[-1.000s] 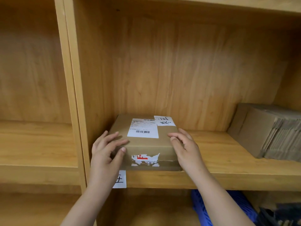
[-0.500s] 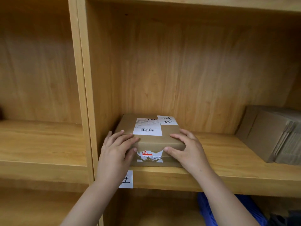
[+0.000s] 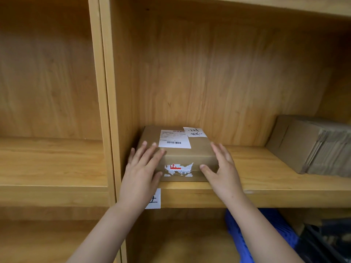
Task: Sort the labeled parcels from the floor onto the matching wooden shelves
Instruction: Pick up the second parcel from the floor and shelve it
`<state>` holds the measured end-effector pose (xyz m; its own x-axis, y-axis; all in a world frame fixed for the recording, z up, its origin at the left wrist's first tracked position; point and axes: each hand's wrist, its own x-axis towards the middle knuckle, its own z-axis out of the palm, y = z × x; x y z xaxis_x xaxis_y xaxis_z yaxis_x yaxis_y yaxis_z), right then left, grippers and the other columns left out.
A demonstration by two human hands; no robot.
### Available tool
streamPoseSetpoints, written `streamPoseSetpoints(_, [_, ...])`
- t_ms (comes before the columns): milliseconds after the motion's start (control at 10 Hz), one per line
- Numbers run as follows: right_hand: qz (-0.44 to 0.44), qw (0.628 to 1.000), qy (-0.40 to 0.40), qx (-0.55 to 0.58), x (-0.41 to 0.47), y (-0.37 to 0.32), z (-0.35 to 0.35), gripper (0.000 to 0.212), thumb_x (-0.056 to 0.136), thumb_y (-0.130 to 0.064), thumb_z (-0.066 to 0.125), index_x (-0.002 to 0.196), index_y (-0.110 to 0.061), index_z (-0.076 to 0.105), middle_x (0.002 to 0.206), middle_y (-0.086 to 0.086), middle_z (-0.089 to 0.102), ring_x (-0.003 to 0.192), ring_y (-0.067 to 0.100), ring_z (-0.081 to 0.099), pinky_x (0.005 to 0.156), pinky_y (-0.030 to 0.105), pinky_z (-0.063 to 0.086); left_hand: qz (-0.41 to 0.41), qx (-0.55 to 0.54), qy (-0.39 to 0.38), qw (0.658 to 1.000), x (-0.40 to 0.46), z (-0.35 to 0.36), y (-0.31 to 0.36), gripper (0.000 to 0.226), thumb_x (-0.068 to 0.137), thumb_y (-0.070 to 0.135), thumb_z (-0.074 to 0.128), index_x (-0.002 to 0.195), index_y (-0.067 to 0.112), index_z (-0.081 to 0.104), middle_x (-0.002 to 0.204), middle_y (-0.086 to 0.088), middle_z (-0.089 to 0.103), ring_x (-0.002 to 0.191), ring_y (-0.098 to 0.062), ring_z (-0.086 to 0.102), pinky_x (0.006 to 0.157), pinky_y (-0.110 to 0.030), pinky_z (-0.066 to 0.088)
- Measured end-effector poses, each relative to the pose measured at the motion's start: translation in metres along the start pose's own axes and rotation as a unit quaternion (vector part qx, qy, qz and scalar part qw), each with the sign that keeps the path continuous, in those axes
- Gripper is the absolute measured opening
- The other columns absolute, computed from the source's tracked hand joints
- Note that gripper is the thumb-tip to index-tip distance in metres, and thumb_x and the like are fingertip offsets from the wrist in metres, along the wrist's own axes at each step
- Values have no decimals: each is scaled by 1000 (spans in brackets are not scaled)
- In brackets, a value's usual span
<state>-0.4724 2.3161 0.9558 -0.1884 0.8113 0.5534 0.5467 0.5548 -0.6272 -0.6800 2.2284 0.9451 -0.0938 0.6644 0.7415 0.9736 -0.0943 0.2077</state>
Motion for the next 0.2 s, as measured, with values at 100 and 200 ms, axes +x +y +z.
streamPoseSetpoints(100, [14,999,43,2,-18,2,-1,73,83,-27,64,143,-38,24,155,-8,17,139,8,20,109,33,31,-20,-36,48,998,-16,4,0,65,79,15,67,137,21,40,146,-4,42,141,-19,19,114,-45,18])
streamPoseSetpoints(200, [25,998,56,25,-49,6,-3,69,83,-24,62,140,-42,27,152,-13,19,120,-21,25,85,10,43,-53,-103,86,989,-36,8,6,57,76,11,68,129,20,50,136,-2,51,135,-17,29,111,-38,23])
